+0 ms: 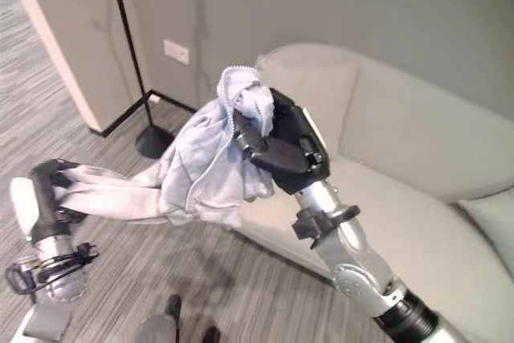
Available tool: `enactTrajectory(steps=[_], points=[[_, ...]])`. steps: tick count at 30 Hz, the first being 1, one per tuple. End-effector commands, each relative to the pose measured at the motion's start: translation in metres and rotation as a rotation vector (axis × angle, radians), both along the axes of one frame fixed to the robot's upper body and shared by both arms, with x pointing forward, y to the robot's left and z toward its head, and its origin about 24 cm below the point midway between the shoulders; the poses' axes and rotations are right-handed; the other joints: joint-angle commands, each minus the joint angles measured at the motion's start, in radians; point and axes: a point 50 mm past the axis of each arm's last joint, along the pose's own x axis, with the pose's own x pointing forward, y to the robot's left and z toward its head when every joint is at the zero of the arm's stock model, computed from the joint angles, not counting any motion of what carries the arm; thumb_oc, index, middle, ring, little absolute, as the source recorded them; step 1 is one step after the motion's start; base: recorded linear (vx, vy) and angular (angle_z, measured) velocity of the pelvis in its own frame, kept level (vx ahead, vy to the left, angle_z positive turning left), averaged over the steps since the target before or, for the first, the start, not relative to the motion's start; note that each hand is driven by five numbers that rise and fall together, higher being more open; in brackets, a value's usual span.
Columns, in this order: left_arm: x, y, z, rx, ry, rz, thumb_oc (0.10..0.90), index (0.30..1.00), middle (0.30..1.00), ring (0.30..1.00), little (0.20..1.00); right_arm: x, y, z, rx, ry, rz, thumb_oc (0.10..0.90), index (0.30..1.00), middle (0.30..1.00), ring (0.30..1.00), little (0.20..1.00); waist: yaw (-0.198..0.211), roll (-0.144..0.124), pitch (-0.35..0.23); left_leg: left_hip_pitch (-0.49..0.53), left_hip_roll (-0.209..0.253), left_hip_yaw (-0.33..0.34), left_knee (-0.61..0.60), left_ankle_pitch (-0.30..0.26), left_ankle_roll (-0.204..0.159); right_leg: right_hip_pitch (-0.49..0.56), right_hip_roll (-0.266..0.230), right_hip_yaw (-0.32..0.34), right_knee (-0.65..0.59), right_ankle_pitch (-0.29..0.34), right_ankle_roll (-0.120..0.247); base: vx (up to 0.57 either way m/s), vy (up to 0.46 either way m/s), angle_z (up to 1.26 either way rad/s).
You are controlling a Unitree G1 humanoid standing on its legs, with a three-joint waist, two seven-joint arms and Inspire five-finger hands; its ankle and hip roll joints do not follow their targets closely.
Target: Hang the clothes on the sofa on the clothes rack.
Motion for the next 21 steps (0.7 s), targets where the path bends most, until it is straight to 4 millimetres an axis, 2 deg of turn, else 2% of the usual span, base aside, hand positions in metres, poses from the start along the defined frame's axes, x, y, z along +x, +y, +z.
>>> enactTrajectory(steps=[1, 2, 4, 5, 7, 8, 9, 10, 11, 12, 14, 16, 17, 18, 19, 21], points=[[0.015, -0.010, 0.061, 0.053, -0.312, -0.155, 0.400, 0.300, 0.300, 0.300, 0.300, -0.007, 0.000, 0.038, 0.072, -0.239, -0.004, 0.400, 0.300, 0.300, 0.300, 0.300, -0.042, -0.036, -0.098, -0.036, 0.007, 0.076, -0.029, 0.005, 0.024, 0.095, -0.080, 0.001, -0.088, 0.002, 0.160, -0.11, 0.152, 0.64], [0.015, -0.018, 0.060, 0.050, -0.312, -0.192, 0.400, 0.300, 0.300, 0.300, 0.300, -0.007, -0.005, 0.037, 0.060, -0.240, -0.024, 0.400, 0.300, 0.300, 0.300, 0.300, -0.074, -0.034, -0.104, 0.038, 0.072, 0.099, -0.023, -0.039, 0.024, 0.080, -0.116, -0.034, -0.077, 0.014, 0.166, -0.07, 0.178, 0.64], [0.014, -0.021, 0.055, 0.053, -0.295, -0.207, 0.400, 0.300, 0.300, 0.300, 0.300, -0.008, -0.007, 0.036, 0.045, -0.239, -0.041, 0.400, 0.300, 0.300, 0.300, 0.300, -0.100, -0.024, -0.123, 0.121, 0.146, 0.091, -0.049, -0.046, 0.011, 0.077, -0.141, -0.049, -0.075, 0.017, 0.173, -0.03, 0.251, 0.56], [0.015, -0.021, 0.054, 0.045, -0.289, -0.204, 0.400, 0.300, 0.300, 0.300, 0.300, -0.008, -0.007, 0.037, 0.042, -0.244, -0.040, 0.400, 0.300, 0.300, 0.300, 0.300, -0.107, -0.016, -0.134, 0.145, 0.177, 0.071, -0.066, -0.030, 0.006, 0.071, -0.153, -0.050, -0.073, 0.017, 0.177, 0.02, 0.269, 0.39], [0.017, -0.021, 0.054, 0.023, -0.290, -0.203, 0.400, 0.300, 0.300, 0.300, 0.300, -0.009, -0.005, 0.038, 0.021, -0.253, -0.037, 0.400, 0.300, 0.300, 0.300, 0.300, -0.120, 0.007, -0.147, 0.182, 0.247, 0.039, -0.113, 0.050, -0.027, 0.067, -0.170, -0.064, -0.061, 0.012, 0.188, 0.03, 0.255, 0.14], [0.017, -0.021, 0.053, 0.022, -0.290, -0.202, 0.400, 0.300, 0.300, 0.300, 0.300, -0.009, -0.005, 0.038, 0.020, -0.253, -0.037, 0.400, 0.300, 0.300, 0.300, 0.300, -0.123, 0.009, -0.147, 0.185, 0.249, 0.036, -0.121, 0.055, -0.030, 0.068, -0.167, -0.066, -0.059, 0.010, 0.186, 0.02, 0.229, 0.19], [0.018, -0.021, 0.055, 0.021, -0.295, -0.200, 0.400, 0.300, 0.300, 0.300, 0.300, -0.008, -0.004, 0.039, 0.008, -0.259, -0.046, 0.400, 0.300, 0.300, 0.300, 0.300, -0.128, 0.015, -0.148, 0.186, 0.283, 0.041, -0.140, 0.096, -0.044, 0.066, -0.178, -0.075, -0.054, 0.008, 0.193, 0.02, 0.237, 0.34], [0.019, -0.021, 0.056, 0.020, -0.302, -0.197, 0.400, 0.300, 0.300, 0.300, 0.300, -0.009, -0.005, 0.040, -0.002, -0.270, -0.059, 0.400, 0.300, 0.300, 0.300, 0.300, -0.138, 0.027, -0.148, 0.188, 0.320, 0.061, -0.183, 0.141, -0.063, 0.065, -0.187, -0.086, -0.044, 0.002, 0.200, 0.04, 0.476, 0.36], [0.022, -0.022, 0.057, 0.007, -0.319, -0.191, 0.400, 0.300, 0.300, 0.300, 0.300, -0.010, -0.008, 0.042, -0.003, -0.290, -0.086, 0.400, 0.300, 0.300, 0.300, 0.300, -0.151, 0.041, -0.149, 0.161, 0.366, 0.118, -0.211, 0.172, -0.092, 0.066, -0.209, -0.102, -0.034, -0.003, 0.215, 0.08, 0.506, 0.33], [0.024, -0.023, 0.057, -0.014, -0.331, -0.188, 0.400, 0.300, 0.300, 0.300, 0.300, -0.010, -0.010, 0.041, -0.004, -0.286, -0.109, 0.400, 0.300, 0.300, 0.300, 0.300, -0.159, 0.051, -0.150, 0.141, 0.385, 0.149, -0.211, 0.171, -0.106, 0.068, -0.225, -0.111, -0.027, -0.002, 0.225, 0.12, 0.532, 0.43], [0.023, -0.026, 0.053, -0.056, -0.333, -0.190, 0.400, 0.300, 0.300, 0.300, 0.300, -0.011, -0.015, 0.038, 0.006, -0.273, -0.147, 0.400, 0.300, 0.300, 0.300, 0.300, -0.158, 0.065, -0.152, 0.124, 0.389, 0.148, -0.211, 0.166, -0.119, 0.082, -0.256, -0.106, -0.017, -0.001, 0.246, 0.18, 0.455, 0.76], [0.021, -0.028, 0.044, -0.088, -0.299, -0.211, 0.400, 0.300, 0.300, 0.300, 0.300, -0.013, -0.018, 0.032, 0.024, -0.251, -0.165, 0.400, 0.300, 0.300, 0.300, 0.300, -0.161, 0.078, -0.164, 0.125, 0.380, 0.149, -0.205, 0.076, -0.103, 0.115, -0.292, -0.105, -0.011, -0.006, 0.271, 0.22, 0.391, 0.30], [0.021, -0.028, 0.044, -0.088, -0.297, -0.213, 0.400, 0.300, 0.300, 0.300, 0.300, -0.014, -0.018, 0.031, 0.024, -0.250, -0.167, 0.400, 0.300, 0.300, 0.300, 0.300, -0.161, 0.076, -0.163, 0.126, 0.377, 0.149, -0.203, 0.073, -0.102, 0.118, -0.294, -0.107, -0.012, -0.006, 0.272, 0.28, 0.495, 0.07], [0.021, -0.029, 0.040, -0.114, -0.283, -0.225, 0.400, 0.300, 0.300, 0.300, 0.300, -0.017, -0.023, 0.018, 0.031, -0.199, -0.202, 0.400, 0.300, 0.300, 0.300, 0.300, -0.156, 0.055, -0.162, 0.095, 0.323, 0.135, -0.117, 0.008, -0.074, 0.146, -0.357, -0.096, 0.003, 0.026, 0.291, 0.22, 0.462, 0.24], [0.021, -0.031, 0.040, -0.117, -0.275, -0.243, 0.400, 0.300, 0.300, 0.300, 0.300, -0.019, -0.021, 0.013, 0.041, -0.183, -0.208, 0.400, 0.300, 0.300, 0.300, 0.300, -0.156, 0.042, -0.158, 0.085, 0.293, 0.133, -0.085, -0.025, -0.058, 0.144, -0.385, -0.093, 0.023, 0.045, 0.293, 0.27, 0.597, 0.33], [0.026, -0.031, 0.044, -0.049, -0.258, -0.268, 0.400, 0.300, 0.300, 0.300, 0.300, -0.020, -0.022, 0.007, 0.024, -0.181, -0.244, 0.400, 0.300, 0.300, 0.300, 0.300, -0.149, 0.005, -0.149, 0.081, 0.217, 0.146, -0.075, -0.067, -0.010, 0.114, -0.458, -0.084, 0.112, 0.132, 0.293, 0.14, 0.419, 0.18]])
